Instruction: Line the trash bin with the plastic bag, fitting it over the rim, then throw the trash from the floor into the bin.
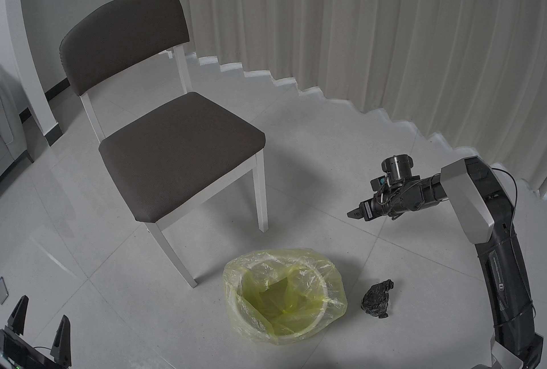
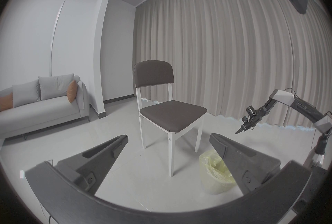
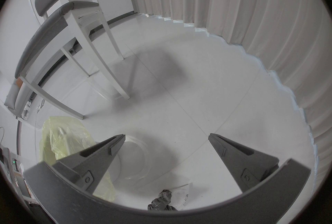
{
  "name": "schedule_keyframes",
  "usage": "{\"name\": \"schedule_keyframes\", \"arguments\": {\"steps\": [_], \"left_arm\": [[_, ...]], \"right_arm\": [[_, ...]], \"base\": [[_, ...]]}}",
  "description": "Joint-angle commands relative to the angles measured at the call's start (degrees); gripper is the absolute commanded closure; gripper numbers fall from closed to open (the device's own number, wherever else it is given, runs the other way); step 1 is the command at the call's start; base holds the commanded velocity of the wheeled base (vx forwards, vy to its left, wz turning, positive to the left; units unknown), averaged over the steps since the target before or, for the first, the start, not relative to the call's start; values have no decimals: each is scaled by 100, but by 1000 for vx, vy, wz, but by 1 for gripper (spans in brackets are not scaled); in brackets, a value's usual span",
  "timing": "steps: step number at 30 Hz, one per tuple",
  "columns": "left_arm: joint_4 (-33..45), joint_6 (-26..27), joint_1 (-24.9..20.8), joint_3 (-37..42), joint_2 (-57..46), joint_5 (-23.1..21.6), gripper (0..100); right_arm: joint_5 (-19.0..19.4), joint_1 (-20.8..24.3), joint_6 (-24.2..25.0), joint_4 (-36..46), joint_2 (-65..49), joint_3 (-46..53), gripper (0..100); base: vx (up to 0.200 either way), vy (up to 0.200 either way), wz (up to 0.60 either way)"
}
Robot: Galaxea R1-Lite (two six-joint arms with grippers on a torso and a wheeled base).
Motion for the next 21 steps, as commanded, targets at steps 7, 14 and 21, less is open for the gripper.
{"name": "schedule_keyframes", "arguments": {"steps": [7, 14, 21], "left_arm": [[8, 64, 10, 92, -84, 8, 0], [8, 81, 10, 92, -84, -9, 0], [8, 81, 10, 92, -84, -9, 0]], "right_arm": [[8, -136, 5, -10, 44, -49, 0], [-1, -251, -4, 25, 132, -260, 0], [-19, -330, -56, 113, 466, -532, 0]], "base": [[-200, 0, 0], [-200, 0, 0], [0, 0, 0]]}}
